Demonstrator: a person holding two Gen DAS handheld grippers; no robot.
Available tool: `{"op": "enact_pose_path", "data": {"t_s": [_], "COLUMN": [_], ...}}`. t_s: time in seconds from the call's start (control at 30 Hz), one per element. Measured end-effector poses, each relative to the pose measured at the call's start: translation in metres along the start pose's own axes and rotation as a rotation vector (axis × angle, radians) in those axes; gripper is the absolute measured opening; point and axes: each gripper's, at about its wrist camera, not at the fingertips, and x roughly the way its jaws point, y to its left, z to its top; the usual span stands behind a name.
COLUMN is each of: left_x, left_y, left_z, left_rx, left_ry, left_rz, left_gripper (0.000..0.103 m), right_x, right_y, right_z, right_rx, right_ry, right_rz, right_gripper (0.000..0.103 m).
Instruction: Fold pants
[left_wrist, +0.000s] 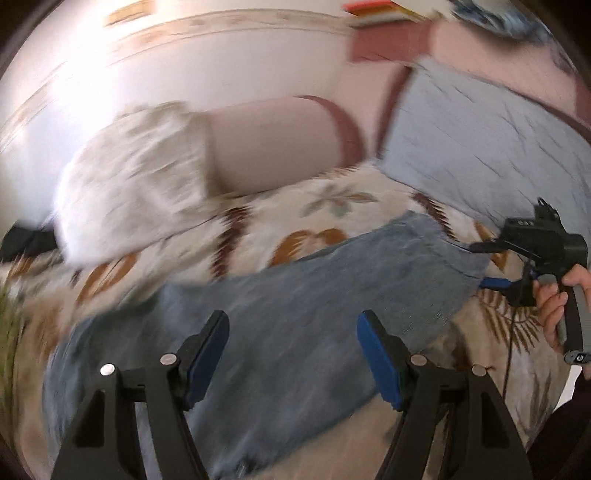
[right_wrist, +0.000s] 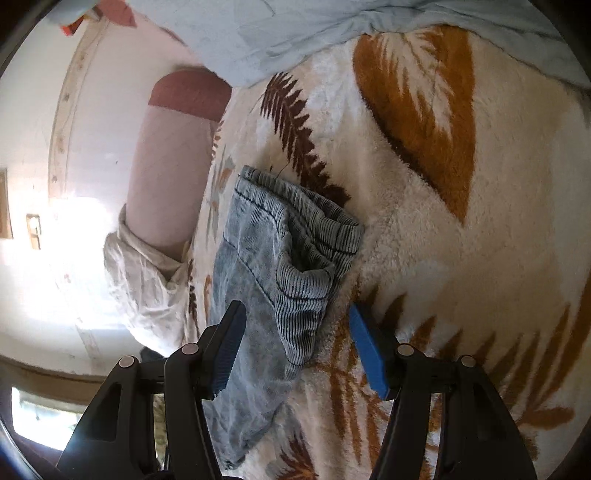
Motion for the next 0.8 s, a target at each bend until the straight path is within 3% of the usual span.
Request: {"op": "enact_pose_path", "data": {"t_s": [0.17,0.33,0.43,0.5,0.63,0.8], "left_x": [0.060,0.118,0.151,0.169,0.197,0.222], "left_y": [-0.040,-0.082,-0.105,-0.119,-0.144,-0.162], "left_z": [0.054,0.097,0.111,0.117,0.127,0.135], "left_rx": [0.132,0.202,0.257,0.307,0.396,0.498], "left_ry": [0.117,0.172,0.225,0.239,0.268,0.271], "left_rz": [-0.155,-0.223,-0.267,-0.279,-0.348,-0.362], "left_gripper": [0.074,0.074,0.072,0.061,0.060,0.060], "right_x": [0.005,0.010,0.010,0.010,0.010,0.010], "right_y": [-0.005,-0.011,-0.014,-0.017,-0.027,-0.027], "right_z": [0.005,0.013,0.016,0.018,0.024,0.024], "right_rx": [0.055,0.116,0.130,0.142,0.158,0.126], "right_ry": [-0.009,-0.011,0.000,0.010,0.043,0.055], "right_rz": [0.058,0.115,0.111,0.116,0.131,0.124], "right_gripper": [0.058,0.052,0.045,0.041,0.035,0.035]}}
